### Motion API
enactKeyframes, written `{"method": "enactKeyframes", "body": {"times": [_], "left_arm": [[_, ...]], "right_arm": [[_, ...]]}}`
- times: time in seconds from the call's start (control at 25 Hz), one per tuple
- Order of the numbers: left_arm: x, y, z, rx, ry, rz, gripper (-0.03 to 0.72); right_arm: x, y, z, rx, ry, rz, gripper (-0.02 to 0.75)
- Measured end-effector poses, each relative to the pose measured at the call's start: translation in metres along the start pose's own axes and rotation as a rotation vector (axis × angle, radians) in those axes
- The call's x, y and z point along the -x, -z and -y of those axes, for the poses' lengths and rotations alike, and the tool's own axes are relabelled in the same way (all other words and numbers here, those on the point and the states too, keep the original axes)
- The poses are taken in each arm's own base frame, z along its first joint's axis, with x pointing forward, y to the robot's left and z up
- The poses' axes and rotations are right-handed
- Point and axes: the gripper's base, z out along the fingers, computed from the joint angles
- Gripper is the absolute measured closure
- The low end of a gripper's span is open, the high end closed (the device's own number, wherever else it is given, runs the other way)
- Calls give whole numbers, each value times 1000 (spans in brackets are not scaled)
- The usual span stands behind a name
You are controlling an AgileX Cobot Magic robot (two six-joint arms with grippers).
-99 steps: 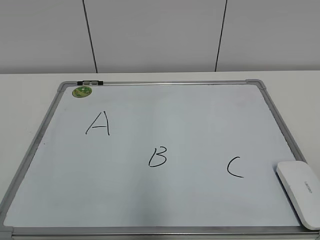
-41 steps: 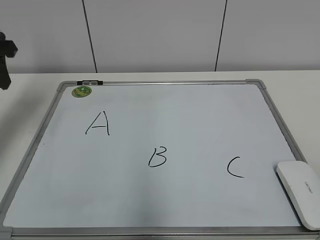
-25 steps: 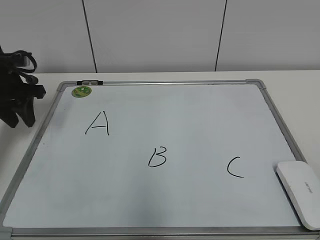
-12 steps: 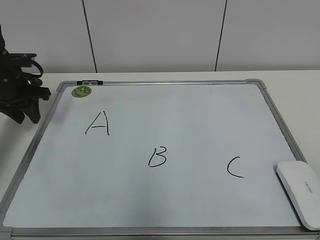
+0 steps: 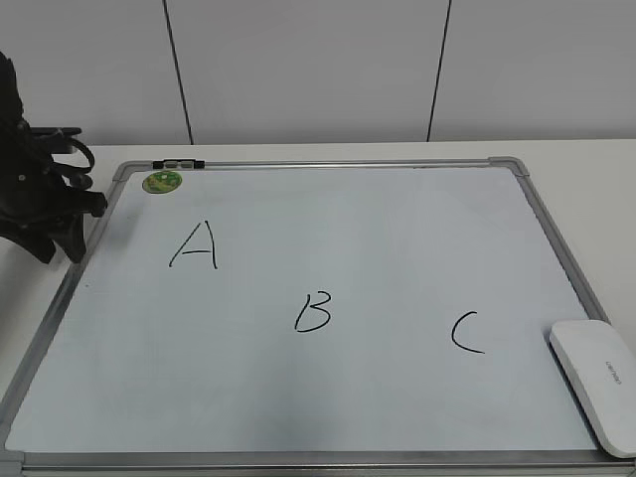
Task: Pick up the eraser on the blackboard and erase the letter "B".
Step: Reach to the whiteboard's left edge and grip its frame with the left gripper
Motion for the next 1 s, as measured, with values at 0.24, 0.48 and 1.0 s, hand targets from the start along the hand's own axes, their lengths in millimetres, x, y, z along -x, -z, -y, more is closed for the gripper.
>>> {"method": "enactKeyframes", "body": {"times": [0.24,0.48,1.0], "left_arm": [[0,-8,0,0,-1,-18,407],[0,-13,0,-6,4,-34,412],[0,-14,3,-32,25,-51,664]], "right_arm": [[0,0,0,0,0,0,164],[0,0,0,0,0,0,164],[0,0,0,0,0,0,164]]}}
